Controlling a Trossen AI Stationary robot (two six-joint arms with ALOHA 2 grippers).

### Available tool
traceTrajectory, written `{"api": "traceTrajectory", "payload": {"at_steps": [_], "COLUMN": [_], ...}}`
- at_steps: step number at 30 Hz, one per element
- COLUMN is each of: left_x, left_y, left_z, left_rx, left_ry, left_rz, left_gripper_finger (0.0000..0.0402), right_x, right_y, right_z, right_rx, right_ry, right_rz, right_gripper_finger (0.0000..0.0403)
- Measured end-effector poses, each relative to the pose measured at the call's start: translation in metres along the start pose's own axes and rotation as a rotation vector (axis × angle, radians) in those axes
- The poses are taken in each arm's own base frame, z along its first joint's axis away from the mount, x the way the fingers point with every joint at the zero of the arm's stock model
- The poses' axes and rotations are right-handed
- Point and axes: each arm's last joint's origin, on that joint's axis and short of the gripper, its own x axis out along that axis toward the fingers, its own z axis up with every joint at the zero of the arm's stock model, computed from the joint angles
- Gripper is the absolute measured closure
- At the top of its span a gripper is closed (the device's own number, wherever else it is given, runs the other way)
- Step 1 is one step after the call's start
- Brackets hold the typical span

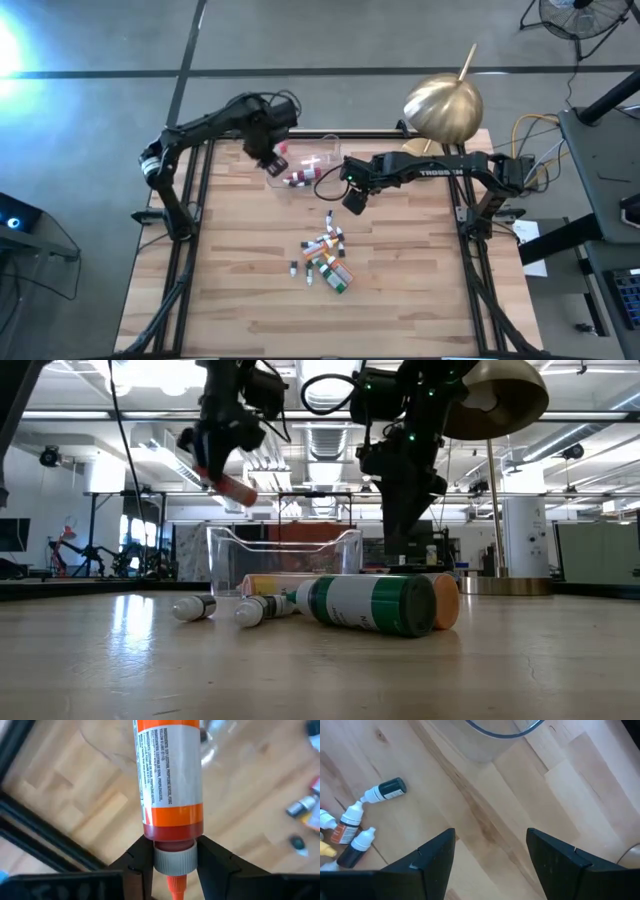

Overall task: Pick & Place food coloring
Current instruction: Remove the large orange food coloring bottle from the transparent bin to the table

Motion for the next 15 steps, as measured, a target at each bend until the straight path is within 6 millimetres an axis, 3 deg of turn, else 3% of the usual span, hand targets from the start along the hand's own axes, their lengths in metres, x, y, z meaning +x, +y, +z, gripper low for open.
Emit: {"api": "traceTrajectory", "payload": {"at_steps": [6,8,12,15], "left_x": [-0.024,-0.023,-0.008,0.017], "left_y": [-0.026,-0.038,-0.059,-0.076], "left_z": [-0.039,-0.049,-0.071,-0.092], "left_rx": [-0.072,-0.082,-0.087,-0.087], "left_ry": [0.032,0.099,0.265,0.444], "left_rz": [-0.282,-0.365,-0.440,-0.435], "left_gripper_finger": [0.0309,0.0309,0.0308,0.0304], "right_x": [0.000,0.000,0.000,0.000], "right_y": [-0.001,-0.001,-0.001,-0.001], "right_z": [-0.003,-0.002,-0.003,-0.003], "right_rx": [-0.018,-0.032,-0.075,-0.093], "right_ry": [0.025,0.024,0.025,0.032], "right_rz": [-0.012,-0.011,-0.009,0.004], "right_gripper_finger": [0.0168,0.0171,0.0178,0.0182]}}
